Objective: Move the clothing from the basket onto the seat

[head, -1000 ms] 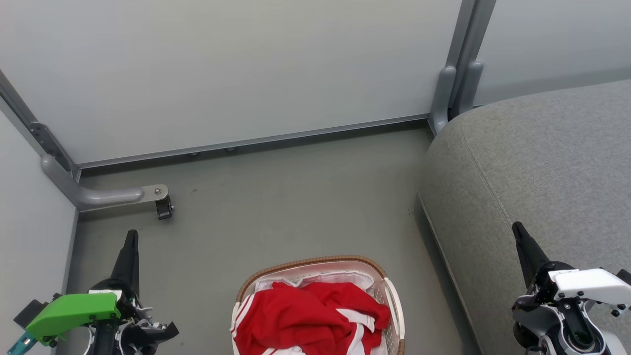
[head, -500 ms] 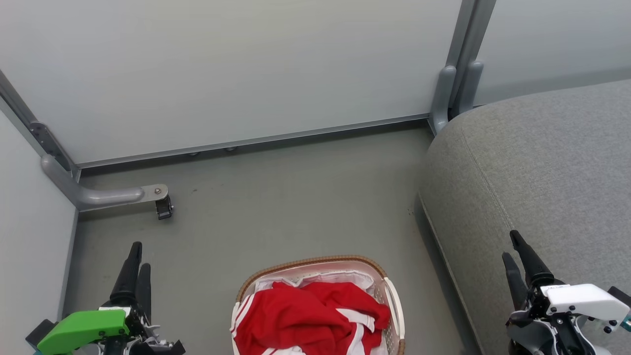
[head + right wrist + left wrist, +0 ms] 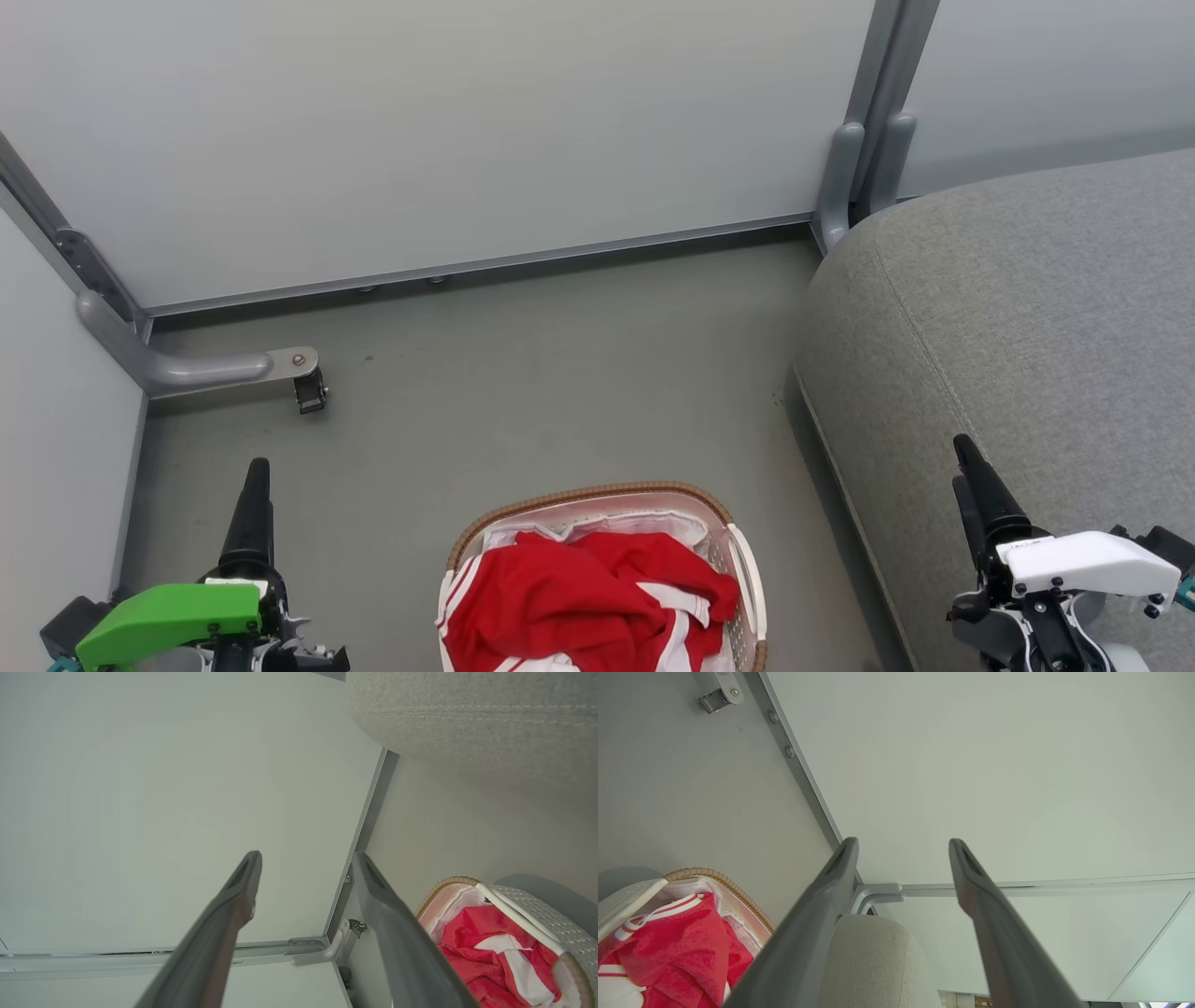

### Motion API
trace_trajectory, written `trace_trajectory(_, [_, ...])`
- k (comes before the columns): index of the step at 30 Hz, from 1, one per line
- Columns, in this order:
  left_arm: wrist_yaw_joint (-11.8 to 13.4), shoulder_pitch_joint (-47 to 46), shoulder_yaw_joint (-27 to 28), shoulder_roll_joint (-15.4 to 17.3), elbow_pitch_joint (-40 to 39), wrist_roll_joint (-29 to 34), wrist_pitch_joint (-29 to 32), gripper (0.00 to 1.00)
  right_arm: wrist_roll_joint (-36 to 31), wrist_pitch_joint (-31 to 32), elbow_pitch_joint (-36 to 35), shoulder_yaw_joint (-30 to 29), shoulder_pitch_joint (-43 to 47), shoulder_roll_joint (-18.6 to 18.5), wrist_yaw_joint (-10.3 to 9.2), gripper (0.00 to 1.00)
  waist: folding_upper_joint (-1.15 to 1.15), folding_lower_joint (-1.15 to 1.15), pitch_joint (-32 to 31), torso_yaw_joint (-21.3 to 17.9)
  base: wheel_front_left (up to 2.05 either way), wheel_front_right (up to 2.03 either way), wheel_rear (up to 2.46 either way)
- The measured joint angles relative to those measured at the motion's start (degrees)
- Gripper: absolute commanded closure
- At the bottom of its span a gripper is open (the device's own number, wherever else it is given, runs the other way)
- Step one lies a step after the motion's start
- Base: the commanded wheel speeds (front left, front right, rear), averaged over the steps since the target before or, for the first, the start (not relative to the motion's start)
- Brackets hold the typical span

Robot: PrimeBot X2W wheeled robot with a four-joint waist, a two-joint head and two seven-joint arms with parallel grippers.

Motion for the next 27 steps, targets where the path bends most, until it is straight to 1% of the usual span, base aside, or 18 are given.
trace_trajectory(14, [-0.01,0.06,-1.08,0.02,0.13,16.19,-3.31,0.0,-14.36,-3.37,-0.96,1.86,-0.02,-0.01,0.01,0.0,0.0,0.0,0.13,0.08,0.0,0.0,0.0])
trace_trajectory(27, [0.15,0.73,-1.88,0.05,0.38,30.74,-5.87,0.0,-28.62,-5.97,-1.11,3.81,-0.01,-1.01,0.01,0.0,0.0,0.0,0.24,0.06,0.0,0.0,0.0])
